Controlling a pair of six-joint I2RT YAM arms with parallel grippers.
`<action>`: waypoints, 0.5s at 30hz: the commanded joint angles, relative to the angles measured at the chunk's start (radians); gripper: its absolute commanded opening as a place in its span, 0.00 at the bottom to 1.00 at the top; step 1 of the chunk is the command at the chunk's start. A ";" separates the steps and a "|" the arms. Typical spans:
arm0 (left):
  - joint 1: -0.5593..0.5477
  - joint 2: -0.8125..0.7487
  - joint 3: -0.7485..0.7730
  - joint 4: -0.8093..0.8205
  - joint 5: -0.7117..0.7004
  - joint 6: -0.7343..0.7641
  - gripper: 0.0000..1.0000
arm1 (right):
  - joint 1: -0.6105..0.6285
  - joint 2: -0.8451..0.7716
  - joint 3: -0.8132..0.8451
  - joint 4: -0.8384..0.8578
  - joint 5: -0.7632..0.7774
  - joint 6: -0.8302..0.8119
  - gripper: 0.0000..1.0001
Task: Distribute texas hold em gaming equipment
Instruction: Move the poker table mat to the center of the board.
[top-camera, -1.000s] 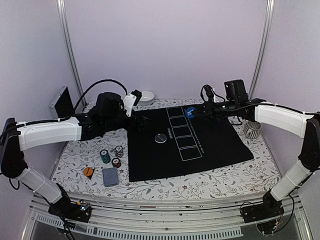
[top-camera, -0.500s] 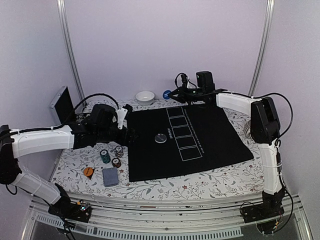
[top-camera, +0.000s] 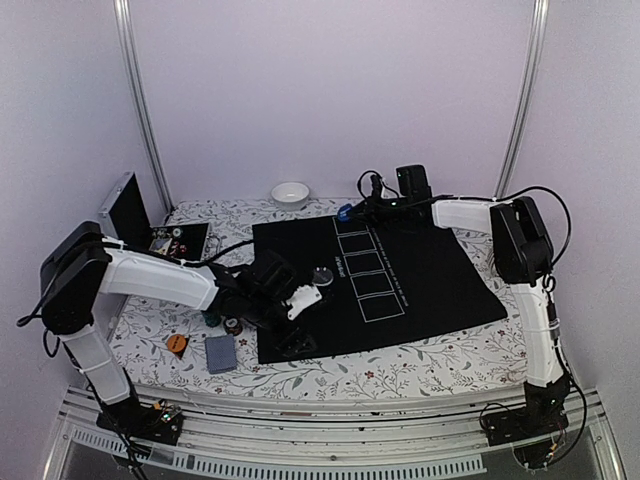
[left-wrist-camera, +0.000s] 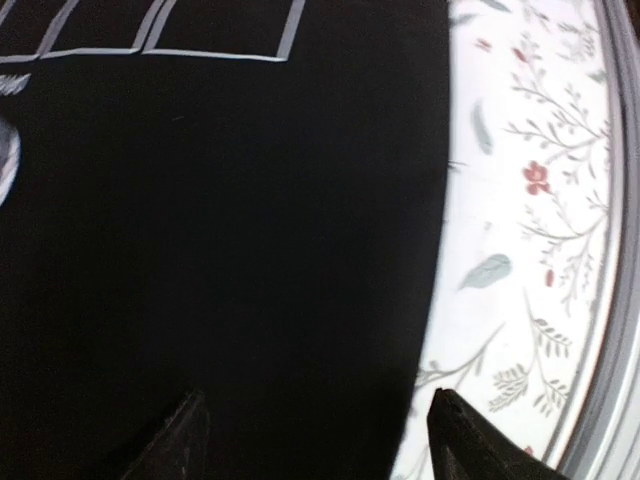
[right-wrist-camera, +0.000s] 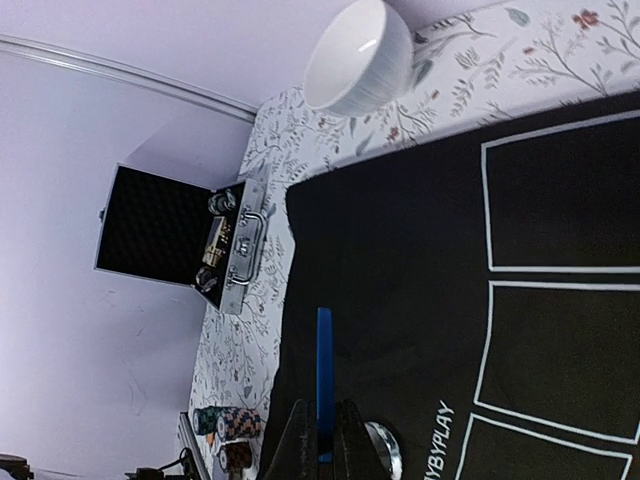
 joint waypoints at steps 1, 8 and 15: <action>-0.108 0.049 0.038 0.028 0.090 0.218 0.77 | -0.019 -0.115 -0.115 0.010 -0.013 -0.047 0.02; -0.100 0.195 0.157 -0.042 0.011 0.280 0.55 | -0.030 -0.227 -0.254 0.009 -0.003 -0.089 0.02; -0.108 0.289 0.223 -0.116 -0.047 0.296 0.31 | -0.031 -0.290 -0.306 0.005 -0.003 -0.113 0.02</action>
